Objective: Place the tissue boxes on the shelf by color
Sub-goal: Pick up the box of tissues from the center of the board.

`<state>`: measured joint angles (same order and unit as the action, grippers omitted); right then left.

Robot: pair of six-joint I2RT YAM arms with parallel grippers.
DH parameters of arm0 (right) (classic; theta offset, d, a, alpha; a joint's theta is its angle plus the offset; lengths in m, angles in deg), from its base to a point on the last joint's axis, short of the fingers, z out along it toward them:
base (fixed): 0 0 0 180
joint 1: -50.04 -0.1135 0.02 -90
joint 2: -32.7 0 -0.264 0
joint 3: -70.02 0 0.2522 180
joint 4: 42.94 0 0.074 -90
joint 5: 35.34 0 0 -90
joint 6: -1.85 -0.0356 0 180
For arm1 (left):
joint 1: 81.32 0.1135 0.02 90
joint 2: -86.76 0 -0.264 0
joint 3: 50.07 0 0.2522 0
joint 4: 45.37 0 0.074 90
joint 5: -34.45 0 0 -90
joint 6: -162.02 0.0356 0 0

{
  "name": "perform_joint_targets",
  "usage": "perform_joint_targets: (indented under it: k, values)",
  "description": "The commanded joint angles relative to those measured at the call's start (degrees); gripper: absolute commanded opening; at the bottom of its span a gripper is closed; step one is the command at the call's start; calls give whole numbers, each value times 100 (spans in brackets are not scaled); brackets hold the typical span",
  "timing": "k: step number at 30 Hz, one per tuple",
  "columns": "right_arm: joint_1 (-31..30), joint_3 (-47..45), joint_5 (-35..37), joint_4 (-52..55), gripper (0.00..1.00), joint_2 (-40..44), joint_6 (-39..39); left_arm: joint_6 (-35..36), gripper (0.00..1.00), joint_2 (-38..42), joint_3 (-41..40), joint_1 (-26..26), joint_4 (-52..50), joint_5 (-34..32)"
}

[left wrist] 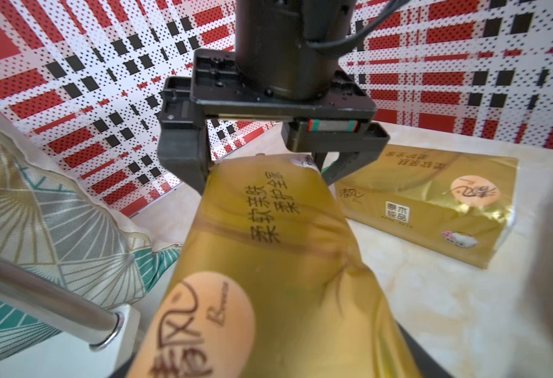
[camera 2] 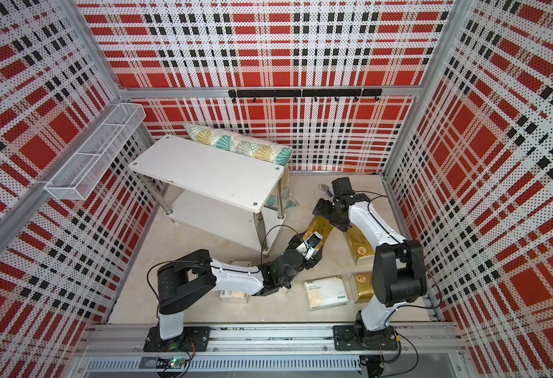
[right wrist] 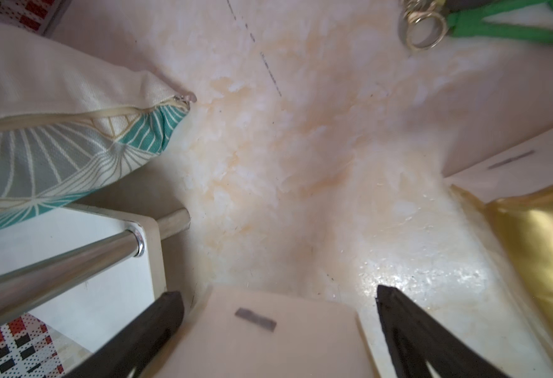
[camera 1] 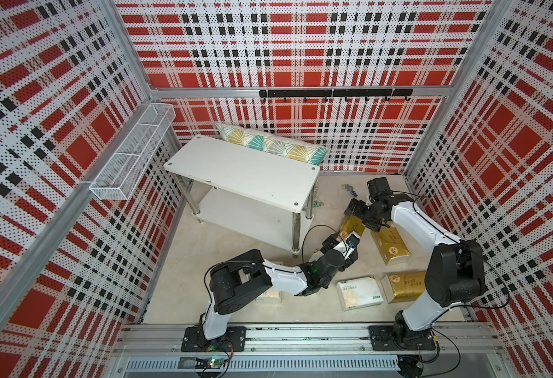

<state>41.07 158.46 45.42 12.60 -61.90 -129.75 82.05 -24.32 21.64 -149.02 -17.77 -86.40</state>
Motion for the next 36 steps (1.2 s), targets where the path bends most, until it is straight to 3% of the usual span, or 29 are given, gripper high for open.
perform_joint_targets:
  k: [1,13,25,36]
  values:
    - [300,174,82,34,100,145,68,-335,75,472,-90,-24,-46,454]
    - [938,278,304,-31,100,136,465,-898,75,1379,-592,-38,-428,1097]
    - [958,-448,459,-756,100,682,1152,-1361,75,2251,-1134,-96,-985,1345]
    - [959,-460,515,-752,100,698,1360,-1770,74,3391,-1928,-285,-1477,1626]
